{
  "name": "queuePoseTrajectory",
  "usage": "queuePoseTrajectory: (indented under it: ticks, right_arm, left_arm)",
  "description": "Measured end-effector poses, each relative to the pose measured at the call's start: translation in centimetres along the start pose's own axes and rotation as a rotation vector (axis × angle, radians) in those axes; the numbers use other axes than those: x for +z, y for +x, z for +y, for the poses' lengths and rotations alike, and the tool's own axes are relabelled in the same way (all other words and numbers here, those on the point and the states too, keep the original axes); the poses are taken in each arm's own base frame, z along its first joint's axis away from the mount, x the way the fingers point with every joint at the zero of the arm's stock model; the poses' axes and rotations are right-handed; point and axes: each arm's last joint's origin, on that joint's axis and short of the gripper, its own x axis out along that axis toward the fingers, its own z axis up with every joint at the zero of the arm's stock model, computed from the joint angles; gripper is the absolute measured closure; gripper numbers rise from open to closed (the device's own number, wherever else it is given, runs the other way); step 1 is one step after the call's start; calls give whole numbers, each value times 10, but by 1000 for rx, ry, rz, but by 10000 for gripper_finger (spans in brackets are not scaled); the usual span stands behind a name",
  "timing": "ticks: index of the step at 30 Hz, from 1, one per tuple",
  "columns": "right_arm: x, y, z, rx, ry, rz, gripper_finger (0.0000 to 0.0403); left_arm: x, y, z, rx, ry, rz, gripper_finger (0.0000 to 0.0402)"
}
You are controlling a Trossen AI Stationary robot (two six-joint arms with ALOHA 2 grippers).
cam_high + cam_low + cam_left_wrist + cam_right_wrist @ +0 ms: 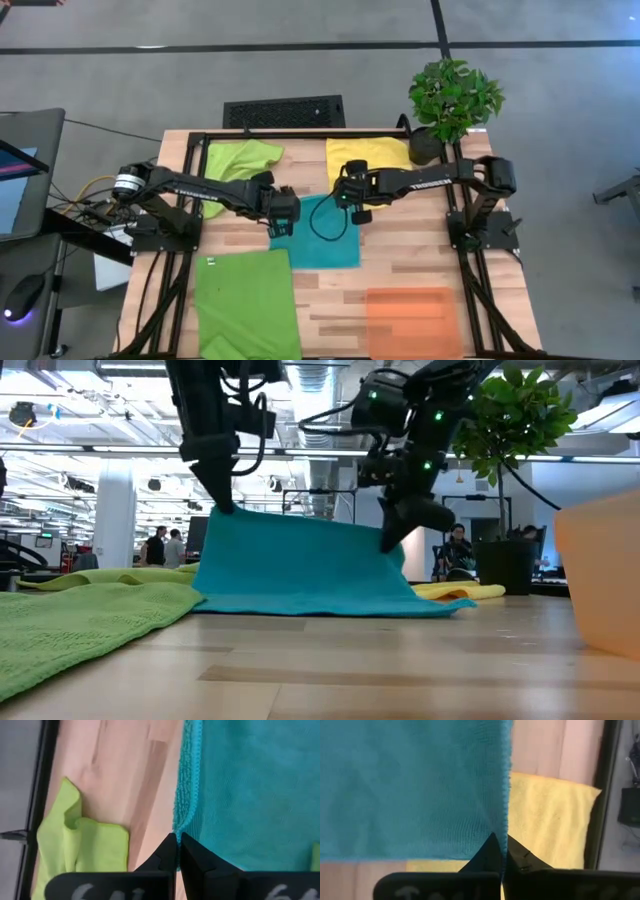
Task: Fold microfiber towels
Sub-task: Fold the blue microfiber towel
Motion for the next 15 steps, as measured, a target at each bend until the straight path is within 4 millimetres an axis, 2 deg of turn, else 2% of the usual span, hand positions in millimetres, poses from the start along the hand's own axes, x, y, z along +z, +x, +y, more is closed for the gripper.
queuePoseTrajectory:
  ticks: [7,15]
  right_arm:
    - [7,-20,14,45,-3,-72,395]
    - [16,-35,47,161,-63,-118,397]
  left_arm:
    - [-5,-6,-15,-111,42,19,401]
    - [-11,-15,-34,-224,28,45,401]
